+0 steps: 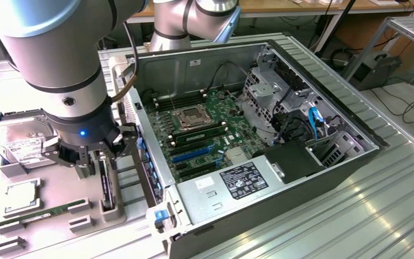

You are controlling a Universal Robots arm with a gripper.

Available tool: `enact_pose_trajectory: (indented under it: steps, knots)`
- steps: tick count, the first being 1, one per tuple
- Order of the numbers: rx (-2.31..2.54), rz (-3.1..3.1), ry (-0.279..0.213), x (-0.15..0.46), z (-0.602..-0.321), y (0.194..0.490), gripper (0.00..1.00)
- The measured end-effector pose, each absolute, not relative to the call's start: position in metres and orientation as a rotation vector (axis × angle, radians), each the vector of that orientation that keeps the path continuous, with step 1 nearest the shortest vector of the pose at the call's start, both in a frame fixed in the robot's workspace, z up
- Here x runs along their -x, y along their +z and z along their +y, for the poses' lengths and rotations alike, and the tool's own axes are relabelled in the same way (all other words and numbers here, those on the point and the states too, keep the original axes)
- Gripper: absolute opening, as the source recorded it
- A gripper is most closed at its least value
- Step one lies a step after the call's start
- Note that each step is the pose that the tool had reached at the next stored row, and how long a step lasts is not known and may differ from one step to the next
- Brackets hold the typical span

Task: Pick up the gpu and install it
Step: 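Pick up the gpu and move the gpu toward the slot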

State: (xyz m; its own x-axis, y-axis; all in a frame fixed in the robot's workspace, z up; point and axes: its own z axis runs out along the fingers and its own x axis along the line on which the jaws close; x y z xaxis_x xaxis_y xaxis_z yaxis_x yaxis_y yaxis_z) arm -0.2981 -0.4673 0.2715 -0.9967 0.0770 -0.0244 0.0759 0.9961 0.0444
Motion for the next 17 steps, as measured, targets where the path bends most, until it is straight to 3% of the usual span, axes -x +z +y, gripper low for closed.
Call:
enact_pose_trajectory:
  steps: [17]
  knots:
    - [-0.119, 3.112, 0.068, 0.299, -0.461, 0.255, 0.42]
